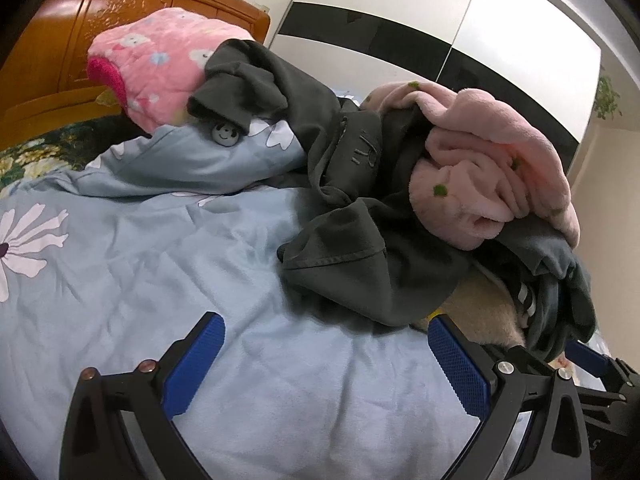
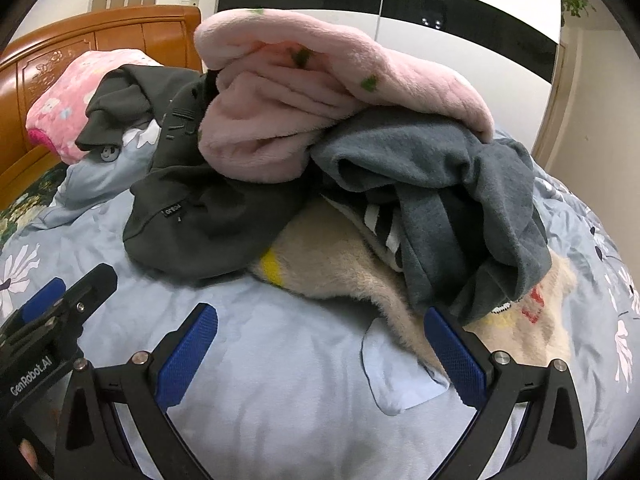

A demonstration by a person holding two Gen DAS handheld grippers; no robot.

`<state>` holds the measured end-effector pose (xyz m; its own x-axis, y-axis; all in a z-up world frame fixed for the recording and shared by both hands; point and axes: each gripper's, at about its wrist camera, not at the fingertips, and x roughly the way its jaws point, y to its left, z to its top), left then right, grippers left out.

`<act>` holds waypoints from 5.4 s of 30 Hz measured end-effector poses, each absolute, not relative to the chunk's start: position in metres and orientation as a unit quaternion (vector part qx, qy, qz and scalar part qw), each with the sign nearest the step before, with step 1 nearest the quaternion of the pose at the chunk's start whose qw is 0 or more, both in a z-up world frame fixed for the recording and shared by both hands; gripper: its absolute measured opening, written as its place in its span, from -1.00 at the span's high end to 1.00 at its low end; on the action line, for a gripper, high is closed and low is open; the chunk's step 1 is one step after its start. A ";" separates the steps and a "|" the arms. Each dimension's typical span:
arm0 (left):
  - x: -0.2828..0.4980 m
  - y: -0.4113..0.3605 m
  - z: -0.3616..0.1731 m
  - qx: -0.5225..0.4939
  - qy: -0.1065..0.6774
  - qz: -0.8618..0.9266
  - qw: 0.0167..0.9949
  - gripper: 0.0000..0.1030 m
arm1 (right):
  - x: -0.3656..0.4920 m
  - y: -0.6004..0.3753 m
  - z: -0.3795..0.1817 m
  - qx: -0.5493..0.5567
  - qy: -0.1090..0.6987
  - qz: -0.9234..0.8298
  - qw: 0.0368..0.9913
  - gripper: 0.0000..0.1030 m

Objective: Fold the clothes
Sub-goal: 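Reach the right gripper toward the pink fleece garment on the pile, then grasp the pink fleece with the right gripper and lift it off the pile, then lay the pink fleece on the open duvet and open the right gripper, then grasp a pink fleece edge with the left gripper and lift it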

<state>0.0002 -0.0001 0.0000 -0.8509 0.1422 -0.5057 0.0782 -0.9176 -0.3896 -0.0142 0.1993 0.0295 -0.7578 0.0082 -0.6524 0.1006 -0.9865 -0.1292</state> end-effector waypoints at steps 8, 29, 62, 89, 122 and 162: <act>0.003 -0.003 0.001 -0.273 -0.209 0.939 0.023 -1.00 | -0.016 0.195 0.028 0.347 0.080 -0.934 0.024 -1.00; 0.001 -0.027 -0.001 -0.262 -0.245 0.933 0.010 -1.00 | -0.081 0.187 0.106 0.248 0.204 -0.947 -0.028 -1.00; 0.156 0.019 0.127 -0.262 -0.127 0.953 0.082 -1.00 | 0.157 0.323 0.298 0.261 0.013 -0.963 -0.066 0.88; 0.288 -0.003 0.234 -0.215 -0.037 0.973 0.078 -1.00 | 0.238 0.301 0.333 0.234 -0.034 -0.972 -0.020 0.87; 0.229 0.031 0.131 -0.422 -0.026 0.903 0.077 -1.00 | 0.250 0.359 0.092 0.453 -0.126 -0.882 0.015 -0.21; 0.067 -0.058 0.144 -0.397 -0.060 0.916 -0.009 0.80 | 0.291 0.428 0.051 0.472 -0.260 -0.840 -0.067 -0.21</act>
